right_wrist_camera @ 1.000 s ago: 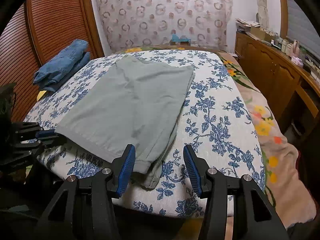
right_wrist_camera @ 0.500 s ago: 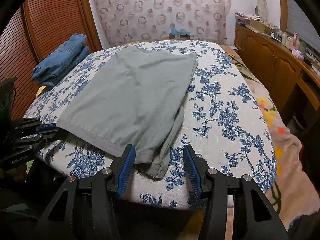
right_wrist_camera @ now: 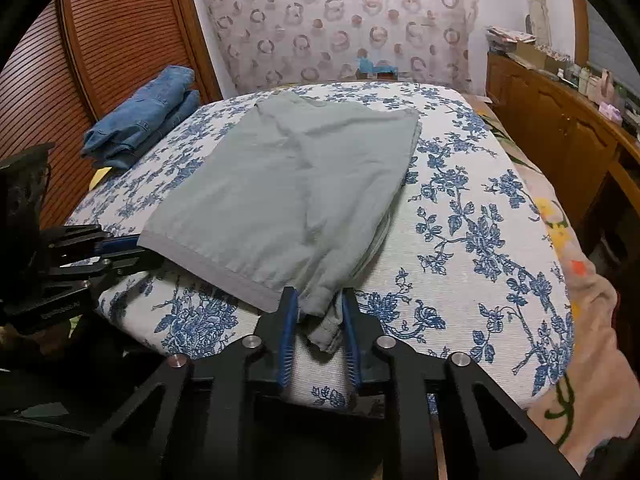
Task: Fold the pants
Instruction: 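Close the left tool on the garment hem while the right tool grasps beside it, then lift the held hem with both tools and fold it over the garment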
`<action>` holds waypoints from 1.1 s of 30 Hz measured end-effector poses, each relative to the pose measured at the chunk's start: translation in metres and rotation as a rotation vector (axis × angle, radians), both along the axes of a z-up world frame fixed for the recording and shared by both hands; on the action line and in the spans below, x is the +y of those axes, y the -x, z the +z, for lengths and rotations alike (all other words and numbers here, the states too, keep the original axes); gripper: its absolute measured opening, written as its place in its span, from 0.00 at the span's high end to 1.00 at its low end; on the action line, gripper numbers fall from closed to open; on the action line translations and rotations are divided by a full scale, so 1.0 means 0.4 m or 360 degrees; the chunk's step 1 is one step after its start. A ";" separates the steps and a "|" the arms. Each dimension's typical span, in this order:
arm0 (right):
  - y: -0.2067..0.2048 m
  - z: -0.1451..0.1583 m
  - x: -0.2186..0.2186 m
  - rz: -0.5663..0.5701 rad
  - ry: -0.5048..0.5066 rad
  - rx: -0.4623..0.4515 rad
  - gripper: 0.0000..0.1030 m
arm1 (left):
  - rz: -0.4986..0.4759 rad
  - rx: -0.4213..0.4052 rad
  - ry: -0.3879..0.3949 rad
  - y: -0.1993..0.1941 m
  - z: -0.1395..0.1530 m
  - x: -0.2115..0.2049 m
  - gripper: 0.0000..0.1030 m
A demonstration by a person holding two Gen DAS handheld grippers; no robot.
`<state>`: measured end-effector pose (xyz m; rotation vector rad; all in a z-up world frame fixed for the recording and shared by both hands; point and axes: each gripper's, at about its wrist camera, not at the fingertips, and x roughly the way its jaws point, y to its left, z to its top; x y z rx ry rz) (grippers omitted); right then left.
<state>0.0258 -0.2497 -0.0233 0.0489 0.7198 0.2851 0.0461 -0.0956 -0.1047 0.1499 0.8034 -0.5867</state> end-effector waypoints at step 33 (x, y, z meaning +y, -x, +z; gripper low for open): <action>0.083 0.403 0.033 0.0258 -0.0071 -0.0671 0.89 | 0.0118 -0.0615 0.0277 0.024 0.469 0.169 0.91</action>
